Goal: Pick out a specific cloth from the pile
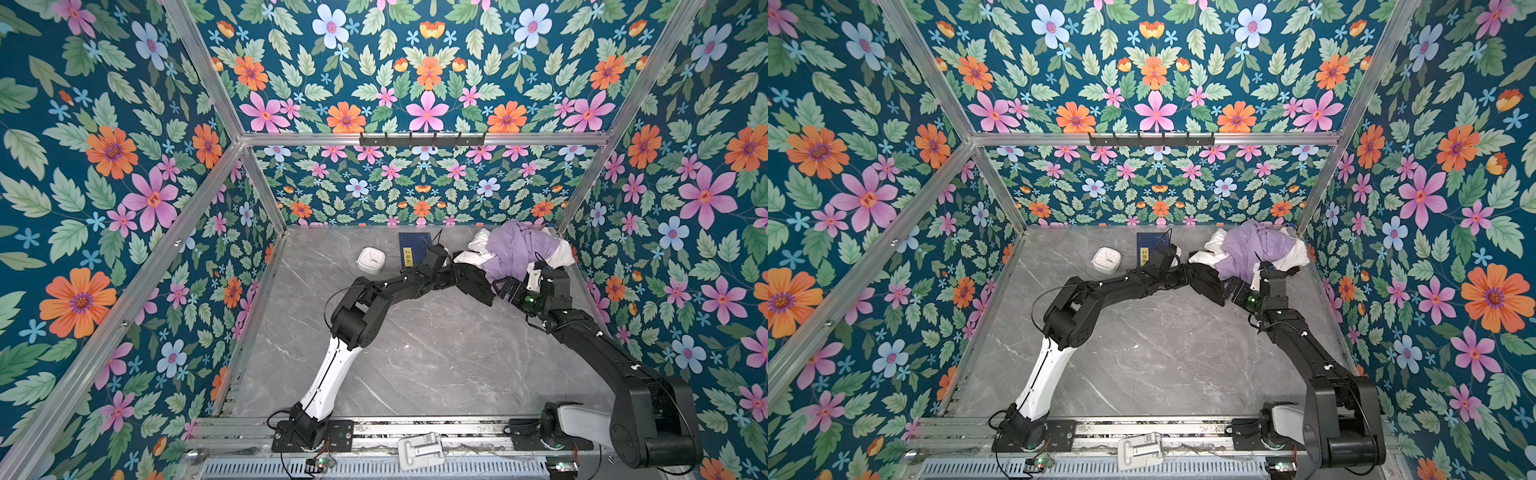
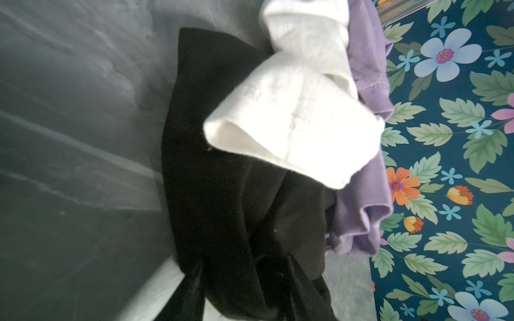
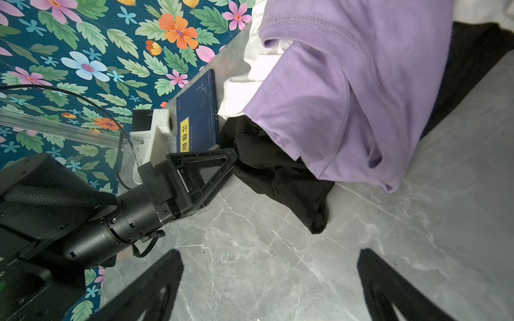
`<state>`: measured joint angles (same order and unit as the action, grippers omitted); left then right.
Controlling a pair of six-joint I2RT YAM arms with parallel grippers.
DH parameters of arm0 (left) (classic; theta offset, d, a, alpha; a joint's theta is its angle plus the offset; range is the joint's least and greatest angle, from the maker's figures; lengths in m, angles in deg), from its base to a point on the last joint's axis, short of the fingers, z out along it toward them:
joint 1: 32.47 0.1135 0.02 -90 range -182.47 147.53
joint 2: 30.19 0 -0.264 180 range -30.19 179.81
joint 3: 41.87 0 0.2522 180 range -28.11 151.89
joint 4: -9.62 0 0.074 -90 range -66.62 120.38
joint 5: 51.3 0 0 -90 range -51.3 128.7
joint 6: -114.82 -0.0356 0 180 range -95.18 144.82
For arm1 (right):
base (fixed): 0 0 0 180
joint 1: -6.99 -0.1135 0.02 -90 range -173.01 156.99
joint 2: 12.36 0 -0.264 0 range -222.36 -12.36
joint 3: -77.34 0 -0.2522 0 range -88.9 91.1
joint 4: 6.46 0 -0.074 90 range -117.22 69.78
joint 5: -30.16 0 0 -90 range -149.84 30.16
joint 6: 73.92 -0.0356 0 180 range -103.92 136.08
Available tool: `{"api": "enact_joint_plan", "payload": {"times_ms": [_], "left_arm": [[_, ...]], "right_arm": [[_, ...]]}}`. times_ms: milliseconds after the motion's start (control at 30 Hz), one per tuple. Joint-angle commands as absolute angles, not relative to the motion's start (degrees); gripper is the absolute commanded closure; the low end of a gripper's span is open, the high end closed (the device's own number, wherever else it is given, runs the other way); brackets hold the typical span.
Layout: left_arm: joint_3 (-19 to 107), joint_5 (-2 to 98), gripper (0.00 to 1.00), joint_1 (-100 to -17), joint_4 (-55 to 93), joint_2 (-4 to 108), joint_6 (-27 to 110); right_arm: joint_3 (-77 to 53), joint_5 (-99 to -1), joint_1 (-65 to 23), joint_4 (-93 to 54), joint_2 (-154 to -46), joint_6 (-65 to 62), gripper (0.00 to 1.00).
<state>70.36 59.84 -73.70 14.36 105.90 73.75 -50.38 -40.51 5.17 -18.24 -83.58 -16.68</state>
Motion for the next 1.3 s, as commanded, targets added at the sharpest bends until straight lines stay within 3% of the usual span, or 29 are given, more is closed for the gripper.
{"api": "enact_joint_plan", "payload": {"times_ms": [0,733,1033,1267], "left_arm": [[70.85,60.57,0.59,-73.6,13.71,106.21,73.71],[70.51,66.11,0.9,-73.34,13.82,103.82,73.14],[68.28,65.77,0.99,-73.34,14.54,99.22,72.38],[68.74,66.09,1.0,-73.42,14.68,96.57,72.95]], "right_arm": [[-49.97,-40.24,5.12,-16.81,-83.82,-17.08,0.01],[-48.21,-39.19,5.06,-17.35,-84.93,-17.54,0.01],[-47.43,-39.07,4.88,-17.5,-85.27,-17.71,0.01],[-46.16,-39.27,4.77,-19.19,-84.74,-16.82,0.01]]}}
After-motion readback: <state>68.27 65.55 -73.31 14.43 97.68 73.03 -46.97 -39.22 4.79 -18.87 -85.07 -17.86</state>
